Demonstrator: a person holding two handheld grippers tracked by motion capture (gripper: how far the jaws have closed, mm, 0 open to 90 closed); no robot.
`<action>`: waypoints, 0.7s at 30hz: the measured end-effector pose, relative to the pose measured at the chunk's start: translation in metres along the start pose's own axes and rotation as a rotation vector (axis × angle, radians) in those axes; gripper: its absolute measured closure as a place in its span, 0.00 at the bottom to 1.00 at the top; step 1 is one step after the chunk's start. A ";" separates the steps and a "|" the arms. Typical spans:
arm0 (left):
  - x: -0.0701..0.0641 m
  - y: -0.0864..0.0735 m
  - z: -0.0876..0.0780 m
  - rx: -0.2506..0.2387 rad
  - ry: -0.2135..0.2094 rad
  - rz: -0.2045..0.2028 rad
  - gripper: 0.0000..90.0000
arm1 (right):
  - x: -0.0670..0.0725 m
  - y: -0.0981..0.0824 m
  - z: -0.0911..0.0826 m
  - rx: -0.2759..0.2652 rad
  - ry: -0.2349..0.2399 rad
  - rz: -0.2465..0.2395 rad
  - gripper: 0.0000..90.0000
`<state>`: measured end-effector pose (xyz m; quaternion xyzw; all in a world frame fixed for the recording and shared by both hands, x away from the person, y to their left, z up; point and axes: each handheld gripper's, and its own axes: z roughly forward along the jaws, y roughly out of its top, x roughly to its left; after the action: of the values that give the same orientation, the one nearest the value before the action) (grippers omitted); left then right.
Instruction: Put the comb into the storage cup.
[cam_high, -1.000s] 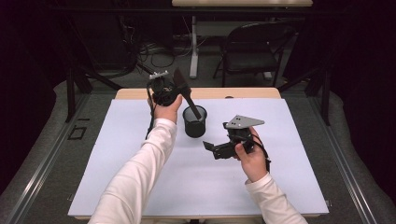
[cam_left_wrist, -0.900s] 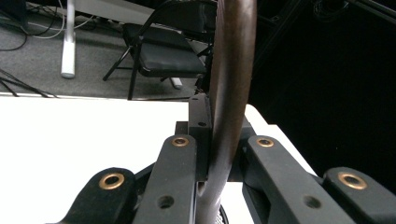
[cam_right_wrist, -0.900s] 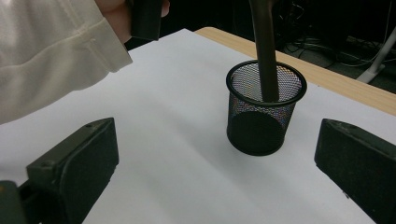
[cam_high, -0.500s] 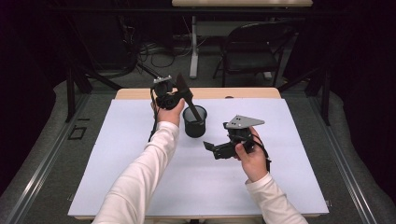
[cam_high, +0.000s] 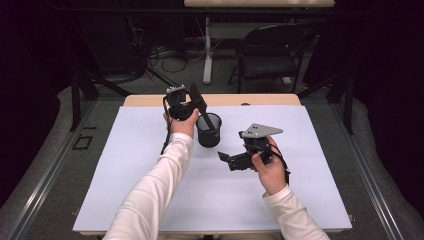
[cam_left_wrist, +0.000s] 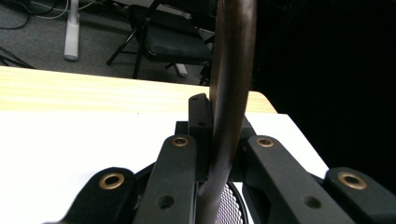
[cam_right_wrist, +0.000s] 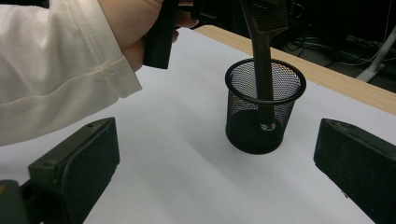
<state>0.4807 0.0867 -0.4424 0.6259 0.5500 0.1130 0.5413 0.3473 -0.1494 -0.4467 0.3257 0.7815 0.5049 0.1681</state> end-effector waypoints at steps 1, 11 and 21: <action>0.000 -0.001 0.000 0.003 0.001 0.002 0.95 | 0.000 0.000 0.000 0.000 0.000 -0.001 0.01; 0.004 -0.007 0.004 0.010 0.001 -0.009 0.95 | 0.000 -0.001 0.001 0.002 0.001 -0.001 0.01; 0.009 -0.012 0.007 0.017 0.002 -0.024 0.95 | 0.000 -0.001 0.001 0.007 0.001 -0.003 0.02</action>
<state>0.4823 0.0877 -0.4589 0.6236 0.5589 0.1026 0.5368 0.3475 -0.1484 -0.4483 0.3249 0.7837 0.5023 0.1671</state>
